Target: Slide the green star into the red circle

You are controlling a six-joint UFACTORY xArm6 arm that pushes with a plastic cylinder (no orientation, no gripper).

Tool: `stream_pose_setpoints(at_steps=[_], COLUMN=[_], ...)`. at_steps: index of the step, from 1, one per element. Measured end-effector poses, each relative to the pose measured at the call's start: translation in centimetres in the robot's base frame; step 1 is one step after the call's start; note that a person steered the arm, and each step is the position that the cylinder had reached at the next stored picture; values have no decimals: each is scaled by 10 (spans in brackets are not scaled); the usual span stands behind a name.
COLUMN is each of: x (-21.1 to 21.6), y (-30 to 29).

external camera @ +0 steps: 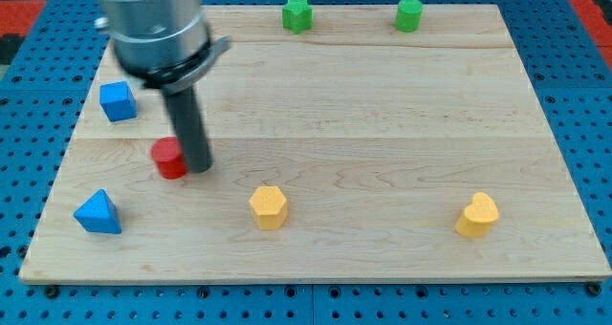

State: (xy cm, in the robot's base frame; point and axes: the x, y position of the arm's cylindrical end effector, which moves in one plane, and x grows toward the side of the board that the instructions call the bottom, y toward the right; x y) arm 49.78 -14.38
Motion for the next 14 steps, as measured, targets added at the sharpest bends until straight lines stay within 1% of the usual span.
stream_pose_setpoints(at_steps=[1,2,3,4,5,6,7,9,10,11,12,13,14], x=[12,-39,-116,-179,-202,-202,-207,-278,-290,-286,-268,-280,-301], y=[-21,38,135,239,353,458,489,449,405,333,265,254,250])
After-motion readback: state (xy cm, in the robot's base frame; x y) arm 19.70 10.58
